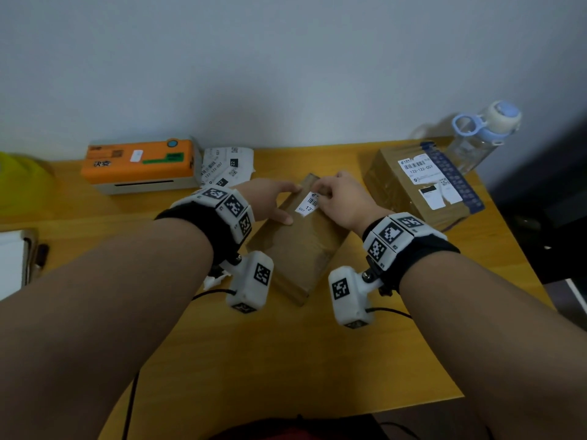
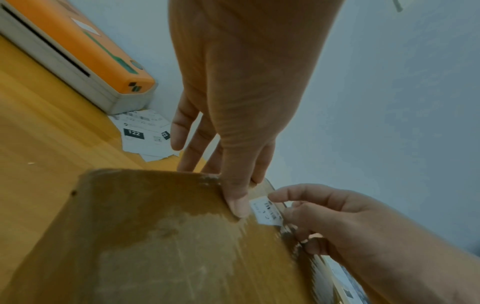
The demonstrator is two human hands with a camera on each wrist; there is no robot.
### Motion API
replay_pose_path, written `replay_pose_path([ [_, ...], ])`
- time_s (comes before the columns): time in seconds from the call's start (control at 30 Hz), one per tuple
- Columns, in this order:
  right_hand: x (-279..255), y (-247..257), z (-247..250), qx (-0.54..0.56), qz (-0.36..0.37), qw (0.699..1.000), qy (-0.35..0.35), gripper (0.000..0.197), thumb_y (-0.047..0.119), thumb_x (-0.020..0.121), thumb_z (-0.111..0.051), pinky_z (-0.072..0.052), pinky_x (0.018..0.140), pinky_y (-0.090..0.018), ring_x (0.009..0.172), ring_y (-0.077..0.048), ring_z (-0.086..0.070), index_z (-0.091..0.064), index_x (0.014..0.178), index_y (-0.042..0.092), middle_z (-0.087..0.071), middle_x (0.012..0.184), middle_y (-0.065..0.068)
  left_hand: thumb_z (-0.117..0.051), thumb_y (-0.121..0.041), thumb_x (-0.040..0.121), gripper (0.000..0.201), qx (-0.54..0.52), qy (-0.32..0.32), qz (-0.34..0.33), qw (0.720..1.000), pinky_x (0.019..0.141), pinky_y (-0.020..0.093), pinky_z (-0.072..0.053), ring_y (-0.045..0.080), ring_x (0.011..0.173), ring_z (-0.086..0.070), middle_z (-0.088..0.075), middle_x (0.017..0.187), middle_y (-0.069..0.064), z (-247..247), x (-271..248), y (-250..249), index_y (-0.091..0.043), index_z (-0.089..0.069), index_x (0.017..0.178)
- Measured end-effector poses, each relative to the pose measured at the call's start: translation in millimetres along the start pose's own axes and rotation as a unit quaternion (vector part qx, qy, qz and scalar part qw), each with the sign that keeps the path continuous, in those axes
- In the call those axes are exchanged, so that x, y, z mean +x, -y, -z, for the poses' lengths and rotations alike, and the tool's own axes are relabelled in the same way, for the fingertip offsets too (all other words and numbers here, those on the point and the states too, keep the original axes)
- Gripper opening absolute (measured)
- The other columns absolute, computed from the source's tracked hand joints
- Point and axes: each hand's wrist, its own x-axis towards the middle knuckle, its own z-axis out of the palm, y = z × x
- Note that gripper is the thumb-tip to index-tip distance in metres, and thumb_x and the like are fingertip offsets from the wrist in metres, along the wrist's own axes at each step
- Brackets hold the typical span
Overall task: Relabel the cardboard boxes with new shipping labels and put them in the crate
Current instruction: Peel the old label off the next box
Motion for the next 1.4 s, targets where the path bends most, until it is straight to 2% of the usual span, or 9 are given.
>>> replay_pose_path([
  [0.1,1.8,1.1,-2.7,-0.007,-0.002,1.0,-0.018,0.022,0.025,0.094,-0.052,-0.045,0.09,-0.034,0.108,-0.025,-0.051,-0.061,0.114,0.023,-0.044,0.115,-0.006,-0.059,-0.037,0.089,0.064,-0.025,-0.021,0.001,0.999,0.084,0.026,-0.038,0.022,0.114,-0.053,-0.053,0.131,0.007,-3.6,-0.6,0.8,-0.032,-0.029,0.145],
  [0.23,-2.2,-2.1,-6.4,-0.025,0.011,0.999,-0.027,0.019,0.031,0.095,-0.049,-0.038,0.074,-0.03,0.09,-0.02,-0.048,-0.055,0.113,0.029,-0.038,0.103,0.002,-0.06,-0.036,0.089,0.063,-0.036,-0.026,0.005,0.999,0.086,0.026,-0.038,0.022,0.114,-0.052,-0.053,0.131,0.006,-3.6,-1.3,-0.1,-0.031,-0.031,0.145],
  [0.57,12.5,3.5,-0.3,-0.056,0.023,0.998,0.004,0.016,0.021,0.095,-0.048,-0.04,0.074,-0.028,0.097,-0.027,-0.055,-0.059,0.106,0.023,-0.049,0.117,-0.01,-0.064,-0.033,0.087,0.063,-0.04,-0.031,0.009,0.999,0.083,0.023,-0.033,0.022,0.118,-0.051,-0.051,0.133,0.004,-0.6,-1.1,-3.6,-0.029,-0.035,0.143],
  [0.7,11.4,-3.5,-0.2,-0.04,0.032,0.999,0.014,0.008,0.019,0.093,-0.048,-0.044,0.076,-0.033,0.091,-0.024,-0.053,-0.053,0.095,0.025,-0.044,0.103,-0.003,-0.064,-0.033,0.087,0.063,-0.044,-0.03,0.013,0.999,0.084,0.024,-0.034,0.022,0.118,-0.051,-0.051,0.133,0.004,-0.4,0.4,-2.5,-0.031,-0.034,0.143],
  [0.87,6.3,-16.5,2.0,-0.02,0.055,0.998,0.033,0.038,0.017,0.094,-0.051,-0.043,0.091,-0.034,0.099,-0.021,-0.049,-0.05,0.13,0.028,-0.046,0.112,-0.006,-0.063,-0.034,0.087,0.062,-0.056,-0.023,0.012,0.998,0.084,0.024,-0.035,0.022,0.116,-0.051,-0.051,0.131,0.004,-1.6,1.5,-1.0,-0.032,-0.034,0.142],
  [0.93,5.1,-16.3,0.5,-0.021,0.057,0.998,0.026,0.038,0.017,0.095,-0.051,-0.042,0.091,-0.033,0.102,-0.022,-0.05,-0.053,0.132,0.027,-0.046,0.114,-0.008,-0.063,-0.034,0.087,0.062,-0.061,-0.024,0.012,0.998,0.084,0.025,-0.036,0.022,0.116,-0.051,-0.051,0.132,0.004,-1.4,0.9,-0.6,-0.032,-0.034,0.142],
  [1.2,13.3,-9.9,-3.4,0.009,0.022,1.0,-0.004,0.011,0.028,0.092,-0.057,-0.039,0.07,-0.028,0.082,-0.011,-0.049,-0.062,0.101,0.027,-0.045,0.075,0.016,-0.063,-0.033,0.087,0.062,-0.059,-0.032,0.012,0.998,0.085,0.024,-0.036,0.021,0.117,-0.051,-0.051,0.132,0.004,-2.3,-2.0,-2.5,-0.031,-0.034,0.142],
  [1.3,21.5,-3.0,-3.9,0.034,-0.012,0.999,-0.013,0.005,0.029,0.088,-0.064,-0.048,0.071,-0.031,0.081,-0.012,-0.057,-0.061,0.084,0.027,-0.057,0.077,0.012,-0.063,-0.033,0.088,0.062,-0.064,-0.035,0.013,0.997,0.085,0.024,-0.034,0.021,0.118,-0.05,-0.052,0.132,0.003,-1.9,-2.2,-2.2,-0.03,-0.034,0.142],
  [1.4,28.4,5.1,1.4,0.001,-0.017,1.0,0.011,0.007,0.027,0.089,-0.062,-0.048,0.071,-0.031,0.082,-0.016,-0.059,-0.063,0.085,0.021,-0.063,0.082,0.003,-0.062,-0.033,0.088,0.062,-0.062,-0.034,0.014,0.997,0.084,0.023,-0.033,0.021,0.119,-0.05,-0.051,0.133,0.003,-2.0,-1.8,-1.8,-0.03,-0.034,0.143],
])
